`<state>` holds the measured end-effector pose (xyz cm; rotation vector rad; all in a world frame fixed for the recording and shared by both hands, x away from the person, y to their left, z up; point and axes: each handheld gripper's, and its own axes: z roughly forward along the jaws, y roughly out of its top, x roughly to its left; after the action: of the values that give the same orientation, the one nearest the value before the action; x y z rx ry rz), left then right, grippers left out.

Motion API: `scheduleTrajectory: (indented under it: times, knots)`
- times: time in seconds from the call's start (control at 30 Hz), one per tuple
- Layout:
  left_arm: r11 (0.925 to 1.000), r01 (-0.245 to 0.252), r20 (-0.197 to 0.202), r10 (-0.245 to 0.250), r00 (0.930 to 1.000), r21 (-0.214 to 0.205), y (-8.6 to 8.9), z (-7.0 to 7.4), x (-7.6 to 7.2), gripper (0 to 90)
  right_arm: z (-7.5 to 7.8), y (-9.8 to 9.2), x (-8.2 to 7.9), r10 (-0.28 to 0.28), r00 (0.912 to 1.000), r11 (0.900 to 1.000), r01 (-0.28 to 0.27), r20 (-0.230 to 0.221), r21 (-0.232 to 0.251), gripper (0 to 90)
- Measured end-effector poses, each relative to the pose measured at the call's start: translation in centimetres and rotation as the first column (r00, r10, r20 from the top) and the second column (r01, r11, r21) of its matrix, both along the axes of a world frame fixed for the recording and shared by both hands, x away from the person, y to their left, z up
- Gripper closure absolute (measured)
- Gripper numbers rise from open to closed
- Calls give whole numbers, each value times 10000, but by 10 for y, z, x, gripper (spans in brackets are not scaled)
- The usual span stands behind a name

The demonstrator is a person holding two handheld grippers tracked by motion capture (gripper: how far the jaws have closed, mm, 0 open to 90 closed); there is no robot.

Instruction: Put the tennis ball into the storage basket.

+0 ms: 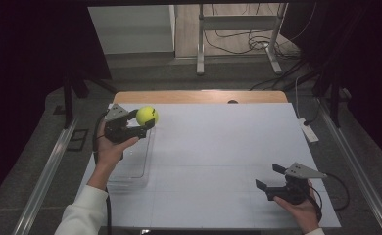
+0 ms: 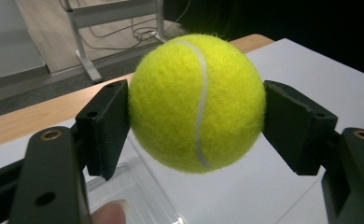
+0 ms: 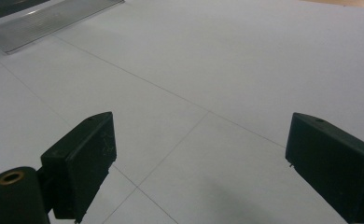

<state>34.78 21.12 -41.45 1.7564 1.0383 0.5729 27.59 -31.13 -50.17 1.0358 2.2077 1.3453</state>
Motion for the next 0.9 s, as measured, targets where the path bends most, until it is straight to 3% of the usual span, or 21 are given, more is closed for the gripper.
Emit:
scheduleTrajectory:
  times: [0.57,0.9]
  knots:
    - [9949,-954,-471,969,9942,323,29,-8,11,276,0,1,0,-11,10000,10000,11,6,-41,89]
    - [9908,-1215,-616,1251,9902,603,37,-9,16,277,0,1,0,-14,10000,10000,15,22,-45,91]
